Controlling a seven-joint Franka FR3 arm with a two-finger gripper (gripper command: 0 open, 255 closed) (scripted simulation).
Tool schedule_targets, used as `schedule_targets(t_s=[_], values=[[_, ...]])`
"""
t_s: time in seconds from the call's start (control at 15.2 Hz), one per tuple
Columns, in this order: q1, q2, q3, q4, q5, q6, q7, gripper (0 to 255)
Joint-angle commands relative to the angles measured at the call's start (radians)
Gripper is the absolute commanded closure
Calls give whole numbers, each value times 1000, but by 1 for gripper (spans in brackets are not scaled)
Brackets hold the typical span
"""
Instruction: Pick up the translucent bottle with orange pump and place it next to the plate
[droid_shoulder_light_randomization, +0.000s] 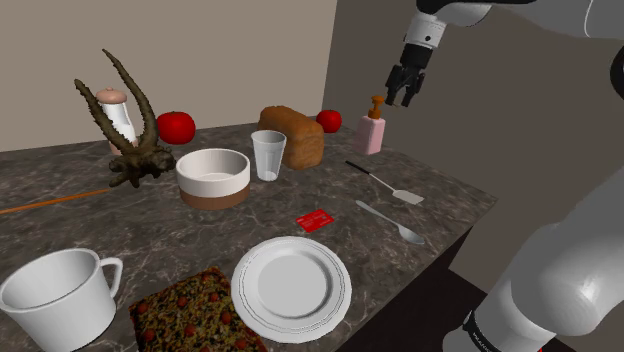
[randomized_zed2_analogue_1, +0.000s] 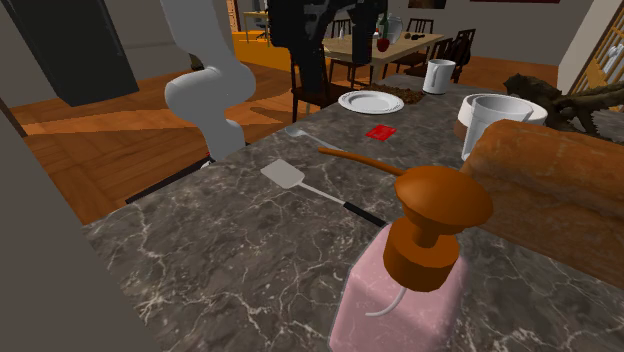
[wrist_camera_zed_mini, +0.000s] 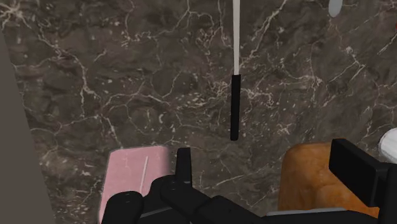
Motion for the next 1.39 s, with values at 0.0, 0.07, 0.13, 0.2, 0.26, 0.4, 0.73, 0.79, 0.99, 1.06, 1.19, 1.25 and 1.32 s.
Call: schedule_targets(t_s=[0.0,0.07,0.13,0.2,0.26,0.4,0.73,0.79,0.99,1.06,1.19,1.25,1.32], values=[[-13,81,-29,84,19,-16,-42,0],[-21,125,-42,134,32,-29,-63,0],[-31,171,-54,187,47,-43,-83,0],[-43,218,-66,242,64,-60,-102,0],[-57,267,-76,302,82,-78,-122,0],[-95,373,-93,436,122,-123,-158,0],[-150,497,-99,579,169,-159,-191,0],[-144,488,-99,552,164,-140,-191,0],[-128,464,-98,476,153,-87,-190,0],[-124,457,-97,452,150,-70,-190,0],[-121,453,-97,439,148,-60,-190,0],[-121,453,-97,439,148,-60,-190,0],[-121,453,-97,439,148,-60,-190,0]])
